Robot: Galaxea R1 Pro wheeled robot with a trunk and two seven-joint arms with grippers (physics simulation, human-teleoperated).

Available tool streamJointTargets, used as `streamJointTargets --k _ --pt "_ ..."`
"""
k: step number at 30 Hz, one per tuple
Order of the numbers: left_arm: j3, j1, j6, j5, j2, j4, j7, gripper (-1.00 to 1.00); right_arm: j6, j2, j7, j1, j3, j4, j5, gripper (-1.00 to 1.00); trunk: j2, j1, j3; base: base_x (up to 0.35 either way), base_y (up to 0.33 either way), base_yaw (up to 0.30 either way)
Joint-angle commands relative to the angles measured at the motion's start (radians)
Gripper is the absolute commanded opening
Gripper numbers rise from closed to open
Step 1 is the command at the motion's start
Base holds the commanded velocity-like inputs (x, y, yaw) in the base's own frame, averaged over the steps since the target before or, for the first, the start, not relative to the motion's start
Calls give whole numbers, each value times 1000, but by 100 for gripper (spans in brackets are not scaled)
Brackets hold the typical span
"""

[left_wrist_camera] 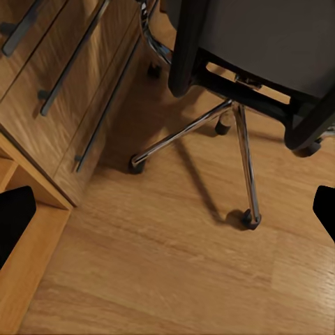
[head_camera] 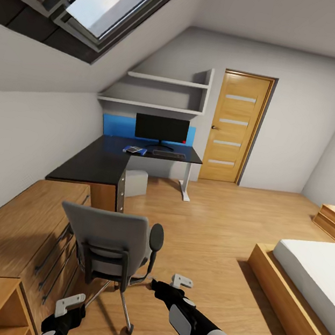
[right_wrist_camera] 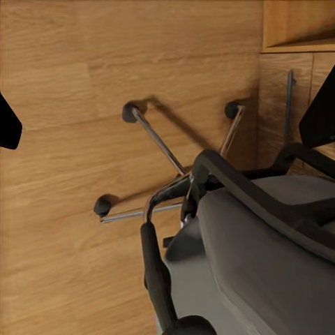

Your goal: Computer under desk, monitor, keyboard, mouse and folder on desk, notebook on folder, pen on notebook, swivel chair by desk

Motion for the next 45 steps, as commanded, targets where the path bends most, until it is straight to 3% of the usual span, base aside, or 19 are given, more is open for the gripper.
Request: streamJointTargets --k 1,17,45 --pt "2 -1 -4 7 0 0 -1 100 -4 0 -5 -1 9 0 -9 100 -8 4 -5 0 7 0" --pt "-7 -1 -1 3 -1 1 -4 100 -47 0 -5 -1 10 8 -9 100 -120 65 -55 -9 51 0" --pt "-5 -1 -7 3 -1 2 -1 100 -49 2 -5 -1 12 22 -6 100 -316 173 -142 -31 0 0"
